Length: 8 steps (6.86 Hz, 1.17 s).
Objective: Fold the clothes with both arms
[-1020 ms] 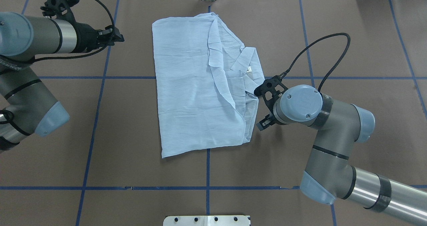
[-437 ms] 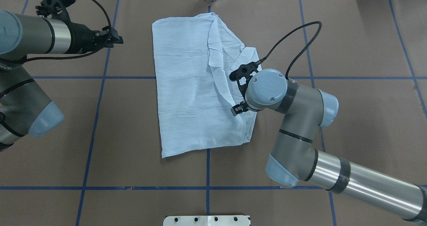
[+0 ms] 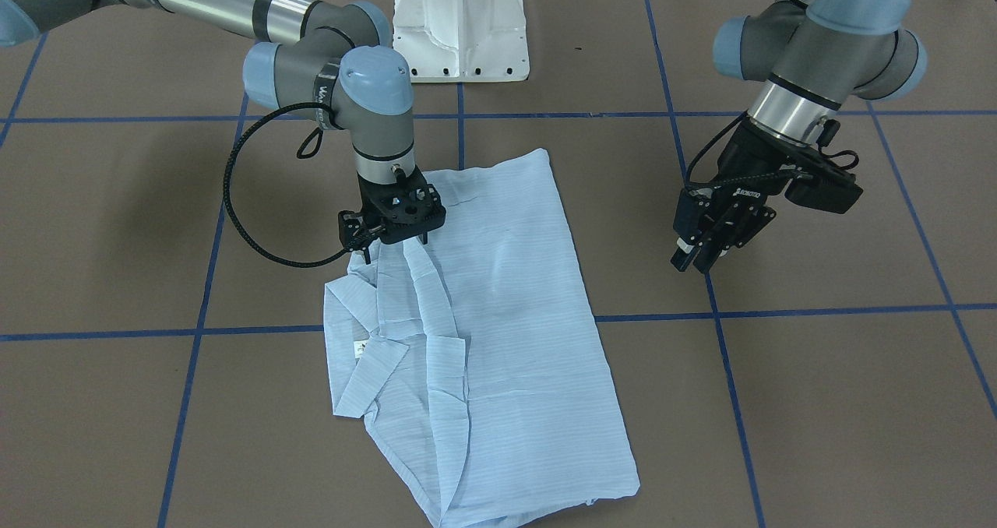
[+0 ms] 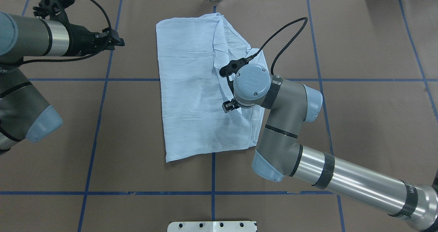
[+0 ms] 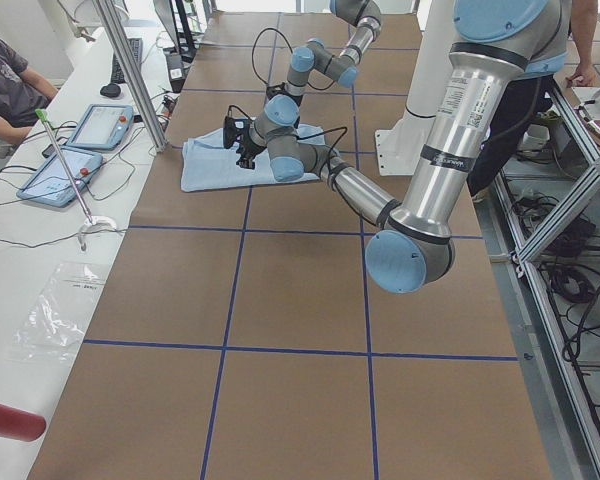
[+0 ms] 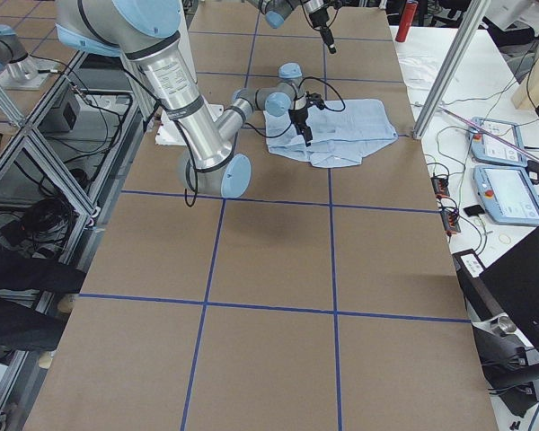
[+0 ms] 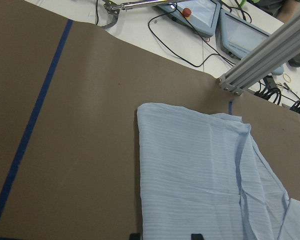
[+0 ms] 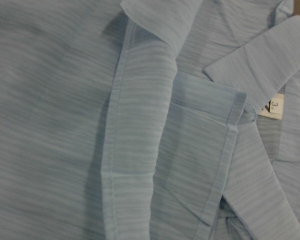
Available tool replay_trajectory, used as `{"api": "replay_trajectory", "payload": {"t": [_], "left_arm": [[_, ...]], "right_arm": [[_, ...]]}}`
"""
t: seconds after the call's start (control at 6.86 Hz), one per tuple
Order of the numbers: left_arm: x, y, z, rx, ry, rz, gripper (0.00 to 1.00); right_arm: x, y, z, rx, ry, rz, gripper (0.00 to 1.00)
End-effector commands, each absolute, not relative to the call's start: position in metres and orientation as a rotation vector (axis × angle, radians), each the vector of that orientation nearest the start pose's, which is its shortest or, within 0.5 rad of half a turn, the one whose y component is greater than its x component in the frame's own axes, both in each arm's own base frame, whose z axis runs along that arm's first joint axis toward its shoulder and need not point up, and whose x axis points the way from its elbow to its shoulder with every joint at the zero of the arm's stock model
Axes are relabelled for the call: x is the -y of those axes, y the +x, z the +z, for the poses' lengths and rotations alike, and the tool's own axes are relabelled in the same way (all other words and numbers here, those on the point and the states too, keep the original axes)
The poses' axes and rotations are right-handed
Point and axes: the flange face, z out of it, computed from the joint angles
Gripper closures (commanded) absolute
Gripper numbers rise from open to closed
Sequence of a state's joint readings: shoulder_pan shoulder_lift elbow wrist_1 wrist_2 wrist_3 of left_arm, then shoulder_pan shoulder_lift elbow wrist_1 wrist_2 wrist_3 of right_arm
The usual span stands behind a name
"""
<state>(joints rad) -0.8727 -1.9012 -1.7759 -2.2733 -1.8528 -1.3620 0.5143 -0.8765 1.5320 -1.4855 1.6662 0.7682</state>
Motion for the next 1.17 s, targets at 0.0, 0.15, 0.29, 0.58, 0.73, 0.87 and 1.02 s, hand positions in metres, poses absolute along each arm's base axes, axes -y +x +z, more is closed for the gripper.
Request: {"api": "replay_trajectory", "payload": {"t": [0.0, 0.15, 0.29, 0.58, 0.73, 0.87, 1.02], "left_arm": [[0.526, 0.303, 0.302, -1.188, 0.425, -0.400, 0.56], [0.526, 0.304, 0.301, -1.190, 0.424, -0.400, 0.56], [0.525, 0.304, 0.302, -1.188, 0.423, -0.400, 0.56], [0.525, 0.304, 0.302, -1.188, 0.423, -0.400, 0.56], [0.526, 0.304, 0.301, -1.190, 0.424, -0.400, 0.56], [0.526, 0.304, 0.301, -1.189, 0.425, -0.401, 0.56], [0.526, 0.304, 0.301, -1.189, 0.426, -0.400, 0.56]], "right_arm": [[0.470, -0.571, 0.261, 0.630, 0.377, -0.305, 0.00], [0.472, -0.573, 0.266, 0.621, 0.371, -0.310, 0.00], [0.479, -0.564, 0.277, 0.608, 0.366, -0.304, 0.00], [0.506, -0.520, 0.303, 0.628, 0.313, -0.315, 0.00], [0.496, -0.485, 0.341, 0.609, 0.294, -0.320, 0.00], [0.486, -0.464, 0.337, 0.622, 0.309, -0.325, 0.00], [0.483, -0.461, 0.331, 0.624, 0.308, -0.320, 0.00]]}}
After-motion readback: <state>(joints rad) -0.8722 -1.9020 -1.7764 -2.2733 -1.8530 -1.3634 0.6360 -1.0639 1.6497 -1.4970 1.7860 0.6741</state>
